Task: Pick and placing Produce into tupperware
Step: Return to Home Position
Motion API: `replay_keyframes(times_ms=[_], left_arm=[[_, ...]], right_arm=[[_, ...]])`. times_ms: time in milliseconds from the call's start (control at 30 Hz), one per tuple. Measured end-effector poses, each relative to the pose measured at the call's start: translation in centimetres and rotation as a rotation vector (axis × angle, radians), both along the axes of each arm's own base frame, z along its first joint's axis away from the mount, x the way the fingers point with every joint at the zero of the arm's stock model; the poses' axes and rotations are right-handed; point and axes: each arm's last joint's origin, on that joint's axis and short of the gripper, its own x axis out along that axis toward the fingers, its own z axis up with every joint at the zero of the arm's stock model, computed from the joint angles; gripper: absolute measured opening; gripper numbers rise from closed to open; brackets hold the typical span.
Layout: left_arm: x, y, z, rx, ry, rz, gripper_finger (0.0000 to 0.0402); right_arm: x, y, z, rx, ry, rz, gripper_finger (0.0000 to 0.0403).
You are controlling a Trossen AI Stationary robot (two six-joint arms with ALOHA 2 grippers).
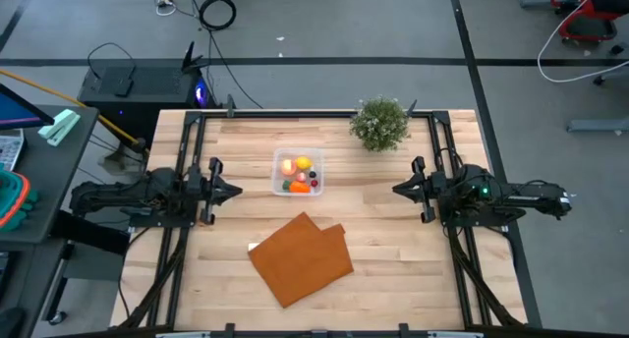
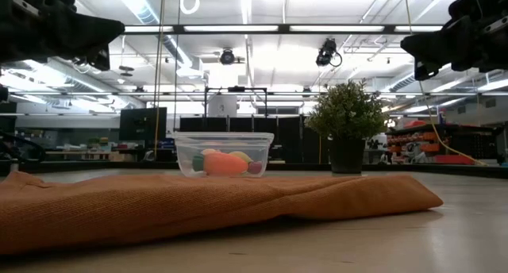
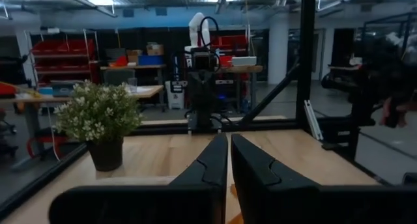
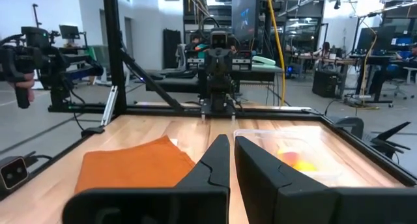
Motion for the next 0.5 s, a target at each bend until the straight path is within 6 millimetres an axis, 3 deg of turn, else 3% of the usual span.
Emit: replay_keyframes(times_ms=[500], left_arm=[[0.00,0.00,-0.01,-0.051,0.001,-0.009,0.0023]], right_arm=[[-0.09,0.01,0.37,0.022,0.010,0.003,0.0000]])
